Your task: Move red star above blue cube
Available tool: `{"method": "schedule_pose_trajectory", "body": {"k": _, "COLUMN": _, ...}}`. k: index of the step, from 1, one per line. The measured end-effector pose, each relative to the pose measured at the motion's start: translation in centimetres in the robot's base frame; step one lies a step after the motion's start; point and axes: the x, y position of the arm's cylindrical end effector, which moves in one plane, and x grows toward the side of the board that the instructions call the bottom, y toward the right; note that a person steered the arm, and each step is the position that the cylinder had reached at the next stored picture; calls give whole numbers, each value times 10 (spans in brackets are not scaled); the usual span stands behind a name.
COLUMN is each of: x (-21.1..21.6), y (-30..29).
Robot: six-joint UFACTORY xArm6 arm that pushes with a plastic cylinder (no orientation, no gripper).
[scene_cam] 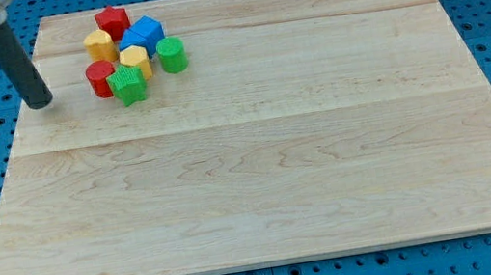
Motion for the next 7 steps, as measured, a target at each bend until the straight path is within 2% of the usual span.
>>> {"method": "schedule_pose_trajectory", "body": {"k": 1, "x": -40, "y": 23}}
{"method": "schedule_pose_trajectory", "body": {"k": 2, "x": -94, "y": 7}}
{"method": "schedule_pose_trajectory", "body": {"k": 3, "x": -141, "y": 24}}
{"method": "schedule_pose_trajectory", "body": {"k": 4, "x": -145, "y": 125}}
{"method": "schedule_pose_trajectory", "body": {"k": 5, "x": -118, "y": 181}}
{"method": "schedule_pose_trajectory", "body": {"k": 6, "x": -70, "y": 202}}
{"method": "schedule_pose_trajectory", "body": {"k": 7, "x": -68, "y": 202}}
